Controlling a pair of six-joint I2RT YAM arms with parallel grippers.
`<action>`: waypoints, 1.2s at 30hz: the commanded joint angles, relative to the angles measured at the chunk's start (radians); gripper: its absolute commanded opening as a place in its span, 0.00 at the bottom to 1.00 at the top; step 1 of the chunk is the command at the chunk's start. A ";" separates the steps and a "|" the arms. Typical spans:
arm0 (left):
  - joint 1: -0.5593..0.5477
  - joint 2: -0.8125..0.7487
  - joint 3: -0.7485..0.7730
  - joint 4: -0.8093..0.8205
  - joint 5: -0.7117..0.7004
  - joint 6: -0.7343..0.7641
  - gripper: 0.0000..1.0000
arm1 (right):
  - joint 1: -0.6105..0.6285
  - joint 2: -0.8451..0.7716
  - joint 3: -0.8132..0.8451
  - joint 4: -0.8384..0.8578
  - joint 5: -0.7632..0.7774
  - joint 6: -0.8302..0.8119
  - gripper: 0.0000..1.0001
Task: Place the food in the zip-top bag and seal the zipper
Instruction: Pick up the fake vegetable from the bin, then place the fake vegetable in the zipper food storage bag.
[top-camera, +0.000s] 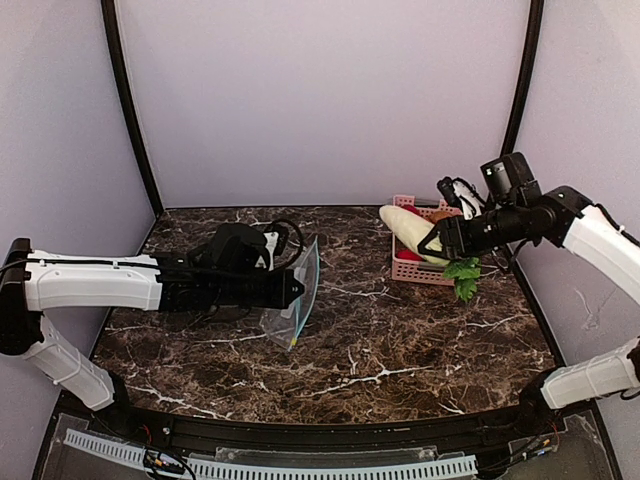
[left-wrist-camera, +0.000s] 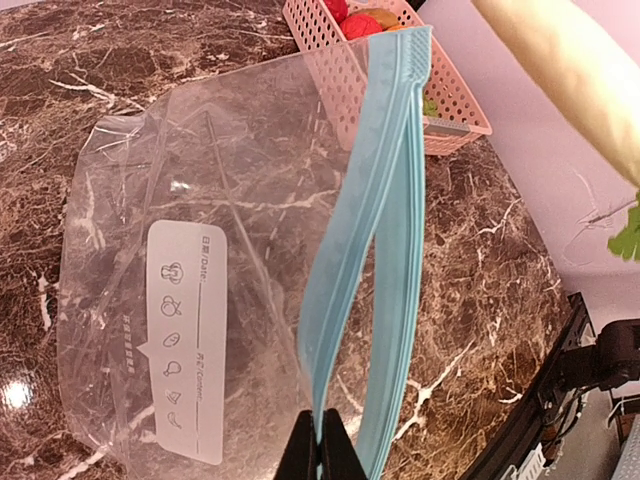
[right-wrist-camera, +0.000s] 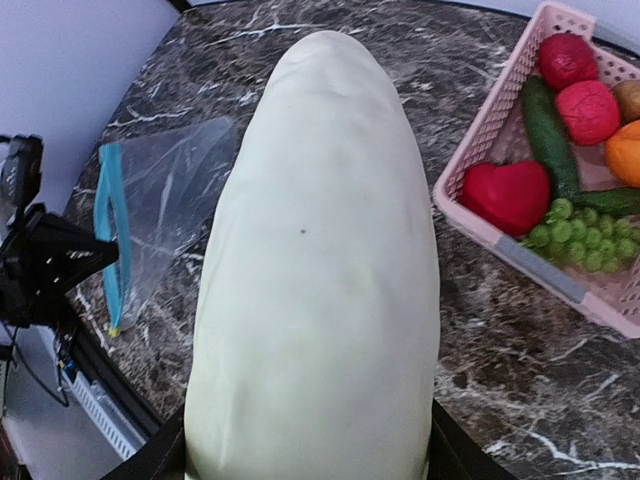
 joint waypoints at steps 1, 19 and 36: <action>0.006 -0.008 -0.014 0.065 -0.004 -0.025 0.01 | 0.111 -0.074 -0.090 0.084 -0.120 0.179 0.47; 0.006 0.041 -0.013 0.135 0.004 -0.037 0.01 | 0.492 -0.104 -0.135 0.189 -0.041 0.410 0.46; 0.006 0.022 -0.033 0.143 0.011 -0.033 0.01 | 0.519 -0.005 -0.126 0.219 0.032 0.504 0.45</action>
